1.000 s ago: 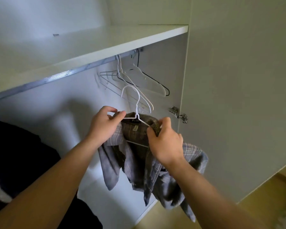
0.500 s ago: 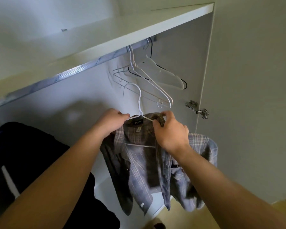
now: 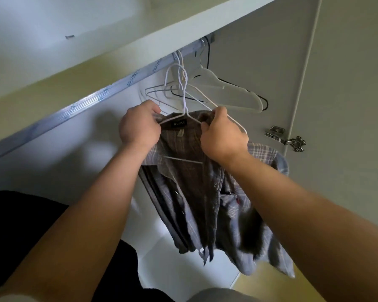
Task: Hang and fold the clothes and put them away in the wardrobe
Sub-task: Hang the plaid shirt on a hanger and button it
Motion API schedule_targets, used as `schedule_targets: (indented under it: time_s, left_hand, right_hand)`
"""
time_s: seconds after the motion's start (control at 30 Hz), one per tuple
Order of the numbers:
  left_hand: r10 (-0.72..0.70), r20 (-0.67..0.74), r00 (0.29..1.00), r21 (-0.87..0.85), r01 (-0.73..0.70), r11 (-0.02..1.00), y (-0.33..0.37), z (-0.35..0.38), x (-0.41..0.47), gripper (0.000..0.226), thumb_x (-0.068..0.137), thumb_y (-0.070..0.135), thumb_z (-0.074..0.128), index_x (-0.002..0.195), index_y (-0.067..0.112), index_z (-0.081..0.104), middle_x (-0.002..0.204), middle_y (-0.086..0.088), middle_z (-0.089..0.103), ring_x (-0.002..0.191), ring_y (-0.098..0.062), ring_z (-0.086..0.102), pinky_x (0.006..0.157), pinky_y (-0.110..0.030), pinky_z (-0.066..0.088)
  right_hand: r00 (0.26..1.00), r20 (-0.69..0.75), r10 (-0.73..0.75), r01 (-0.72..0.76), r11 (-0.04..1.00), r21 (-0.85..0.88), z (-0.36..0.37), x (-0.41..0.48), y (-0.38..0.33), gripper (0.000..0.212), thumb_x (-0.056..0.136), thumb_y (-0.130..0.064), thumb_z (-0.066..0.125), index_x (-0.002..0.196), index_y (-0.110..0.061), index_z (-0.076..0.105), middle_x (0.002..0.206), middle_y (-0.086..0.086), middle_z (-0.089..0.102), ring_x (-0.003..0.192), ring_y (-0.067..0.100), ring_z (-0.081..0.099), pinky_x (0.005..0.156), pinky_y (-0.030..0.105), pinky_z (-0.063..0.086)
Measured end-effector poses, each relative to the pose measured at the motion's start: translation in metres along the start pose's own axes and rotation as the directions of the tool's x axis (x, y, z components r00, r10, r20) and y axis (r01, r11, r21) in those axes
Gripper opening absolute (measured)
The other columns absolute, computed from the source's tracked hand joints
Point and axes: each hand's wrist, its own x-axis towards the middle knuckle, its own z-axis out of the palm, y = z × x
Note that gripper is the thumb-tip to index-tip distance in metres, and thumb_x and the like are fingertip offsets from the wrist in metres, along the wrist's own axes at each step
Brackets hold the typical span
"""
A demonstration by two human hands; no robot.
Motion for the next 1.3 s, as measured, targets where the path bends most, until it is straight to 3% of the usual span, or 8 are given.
schedule_targets:
  time_s: [0.13,0.27,0.5,0.7,0.87,1.03,1.2,1.3]
  left_hand:
    - [0.025,-0.085,0.996,-0.151,-0.037,0.988,-0.008,0.007,0.021,0.046,0.081,0.001,0.047,0.111,0.027,0.070,0.109,0.001,0.075,0.101,-0.025,0.068,0.084,-0.024,0.050]
    - [-0.041,0.020,0.999,-0.191,0.044,0.981,-0.022,0.017,0.043,0.057,0.081,-0.001,0.046,0.128,0.025,0.066,0.124,-0.005,0.071,0.115,-0.025,0.064,0.094,-0.022,0.046]
    - [-0.040,0.056,0.998,-0.202,0.050,0.978,-0.046,0.018,0.063,0.057,0.079,0.005,0.044,0.127,0.026,0.068,0.123,-0.001,0.071,0.115,-0.023,0.064,0.090,-0.018,0.040]
    - [-0.031,0.087,0.996,-0.313,0.057,0.948,-0.052,0.023,0.070,0.064,0.072,0.011,0.038,0.126,0.030,0.066,0.114,0.001,0.073,0.097,-0.030,0.070,0.089,-0.045,0.059]
    - [-0.075,0.103,0.992,-0.342,0.106,0.934,-0.059,0.027,0.078,0.065,0.072,0.007,0.039,0.128,0.028,0.066,0.119,-0.002,0.071,0.098,-0.033,0.070,0.086,-0.050,0.059]
    - [-0.168,0.225,0.960,-0.369,0.244,0.897,-0.065,0.035,0.072,0.058,0.075,-0.001,0.046,0.120,0.027,0.068,0.118,-0.002,0.070,0.079,-0.033,0.070,0.043,-0.030,0.052]
    - [-0.202,0.201,0.959,-0.185,0.240,0.953,-0.063,0.021,0.062,0.036,0.087,0.010,0.053,0.109,0.029,0.074,0.117,0.003,0.074,0.109,-0.023,0.068,0.096,-0.036,0.055]
    - [-0.221,0.222,0.950,-0.101,0.248,0.964,-0.054,0.008,0.063,0.028,0.096,0.026,0.050,0.109,0.020,0.075,0.119,-0.001,0.073,0.111,-0.020,0.065,0.097,-0.025,0.047]
  right_hand:
    - [1.000,-0.004,0.009,-0.008,0.999,0.053,0.006,0.017,-0.019,0.028,0.101,-0.029,0.045,0.125,-0.017,0.036,0.074,-0.004,0.051,0.079,0.030,0.050,0.076,0.044,0.033]
    - [1.000,0.002,-0.011,0.011,0.995,0.097,0.016,0.033,-0.036,0.020,0.102,-0.031,0.045,0.114,-0.022,0.032,0.071,-0.008,0.045,0.078,0.030,0.048,0.078,0.045,0.034]
    - [0.999,-0.016,-0.031,0.032,0.993,0.110,0.035,0.053,-0.047,0.026,0.099,-0.027,0.048,0.120,-0.022,0.034,0.072,-0.010,0.045,0.061,0.016,0.040,0.074,0.043,0.032]
    - [0.998,-0.055,-0.015,0.018,0.998,0.061,0.041,0.065,-0.053,0.035,0.097,-0.023,0.048,0.130,-0.019,0.035,0.071,-0.007,0.044,0.078,0.030,0.048,0.077,0.042,0.032]
    - [0.997,-0.047,-0.054,0.055,0.998,0.014,0.046,0.077,-0.062,0.040,0.098,-0.022,0.047,0.136,-0.015,0.035,0.073,-0.004,0.046,0.077,0.030,0.048,0.077,0.043,0.034]
    - [0.997,0.066,-0.044,0.046,0.999,-0.023,0.055,0.081,-0.047,0.027,0.098,-0.026,0.048,0.122,-0.018,0.037,0.095,0.004,0.052,0.088,0.031,0.050,0.078,0.041,0.035]
    - [0.985,0.154,-0.075,0.067,0.996,0.055,0.055,0.084,-0.039,0.022,0.094,-0.021,0.053,0.110,-0.015,0.039,0.096,0.007,0.052,0.086,0.031,0.050,0.072,0.036,0.037]
    - [0.981,0.190,-0.046,0.003,0.975,0.220,0.050,0.089,-0.046,0.022,0.086,-0.013,0.058,0.107,-0.014,0.051,0.090,0.006,0.058,0.082,0.025,0.055,0.061,0.029,0.039]
